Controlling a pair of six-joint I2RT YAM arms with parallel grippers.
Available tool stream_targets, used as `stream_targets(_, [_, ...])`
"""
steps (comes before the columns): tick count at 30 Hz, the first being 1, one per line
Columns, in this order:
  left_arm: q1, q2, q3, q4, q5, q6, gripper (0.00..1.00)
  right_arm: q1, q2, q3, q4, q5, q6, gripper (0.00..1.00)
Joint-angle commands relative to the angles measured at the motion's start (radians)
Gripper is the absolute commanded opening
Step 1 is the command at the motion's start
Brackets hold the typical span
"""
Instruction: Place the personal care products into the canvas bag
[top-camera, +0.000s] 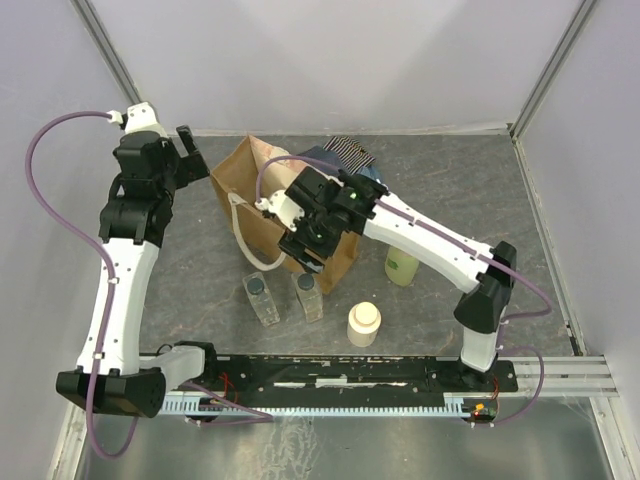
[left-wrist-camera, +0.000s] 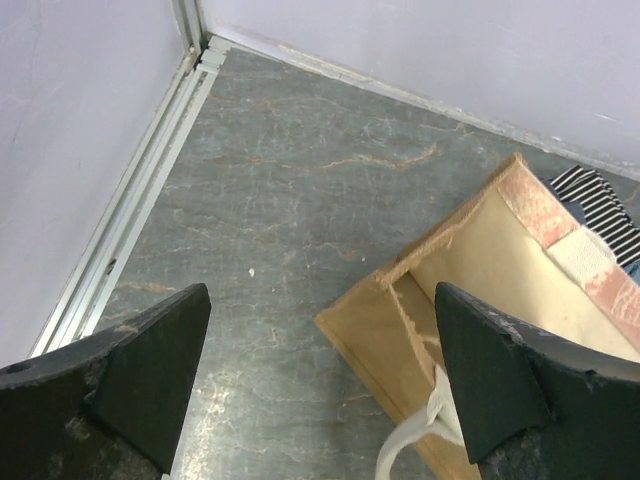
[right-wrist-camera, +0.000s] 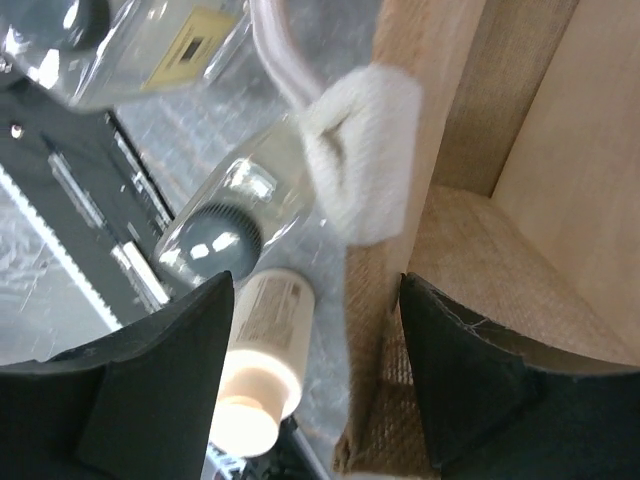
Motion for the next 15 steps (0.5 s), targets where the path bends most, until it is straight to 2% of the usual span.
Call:
stream_targets(1, [0.001,0.016,0.056,0.094,0.079,0.004,1.00,0.036,-0.095,-0.054,-0.102,0.053,0.068,0.75])
stream_targets(4, [0.000,0.038,0.047,0.132,0.212,0.012,1.00,0.051,-0.131,-0.078,-0.065,0.114,0.111,0.78])
stream_targets(8, [0.000,0.102,0.064,0.146,0.465,0.078,1.00,0.052,-0.160,0.001,0.003,0.258,0.160,0.85])
stream_targets(12, [-0.001,0.179,0.061,0.130,0.505,0.137,1.00,0.052,-0.211,0.057,0.165,0.366,0.162,1.00])
stream_targets(15, [-0.005,0.226,0.059,0.114,0.498,0.160,1.00,0.042,-0.223,0.088,0.235,0.458,0.165,1.00])
